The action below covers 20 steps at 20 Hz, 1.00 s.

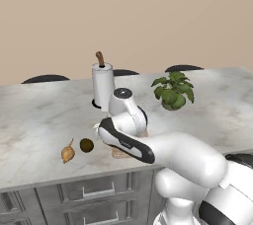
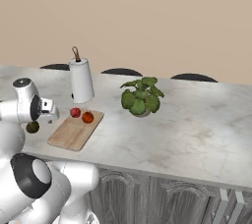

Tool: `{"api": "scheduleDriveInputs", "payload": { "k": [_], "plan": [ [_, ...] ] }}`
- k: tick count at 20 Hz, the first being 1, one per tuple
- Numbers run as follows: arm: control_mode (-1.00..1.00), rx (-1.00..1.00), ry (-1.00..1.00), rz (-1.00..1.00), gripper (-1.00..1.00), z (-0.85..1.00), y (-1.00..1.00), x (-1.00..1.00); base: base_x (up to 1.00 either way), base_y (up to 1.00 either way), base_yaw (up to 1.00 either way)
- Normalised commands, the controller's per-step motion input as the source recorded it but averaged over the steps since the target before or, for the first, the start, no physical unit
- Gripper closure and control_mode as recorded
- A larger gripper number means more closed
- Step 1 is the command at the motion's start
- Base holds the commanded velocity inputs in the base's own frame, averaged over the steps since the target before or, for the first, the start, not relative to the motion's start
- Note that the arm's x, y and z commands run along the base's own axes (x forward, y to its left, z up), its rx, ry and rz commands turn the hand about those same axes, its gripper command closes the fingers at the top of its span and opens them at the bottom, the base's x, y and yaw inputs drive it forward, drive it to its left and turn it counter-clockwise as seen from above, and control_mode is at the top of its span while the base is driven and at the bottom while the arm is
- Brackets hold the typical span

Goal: Place the avocado, onion, tomato, and bell pepper on the cutting board.

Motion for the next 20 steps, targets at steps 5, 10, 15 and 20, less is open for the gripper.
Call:
{"api": "scheduleDriveInputs", "payload": {
  "k": [5,10,15,20],
  "plan": [
    [-1.0,0.0,0.06,-0.01,-1.0,0.0,0.49,-0.05,0.0,0.0,0.0],
    [-1.0,0.0,0.05,-0.03,-1.0,-0.03,0.36,0.02,0.0,0.0,0.0],
    [-1.0,0.0,0.0,-0.02,-1.0,-0.11,0.17,0.12,0.0,0.0,0.0],
    [-1.0,-0.02,-0.01,-0.01,-1.0,-0.26,0.1,0.15,0.0,0.0,0.0]
  ]
}}
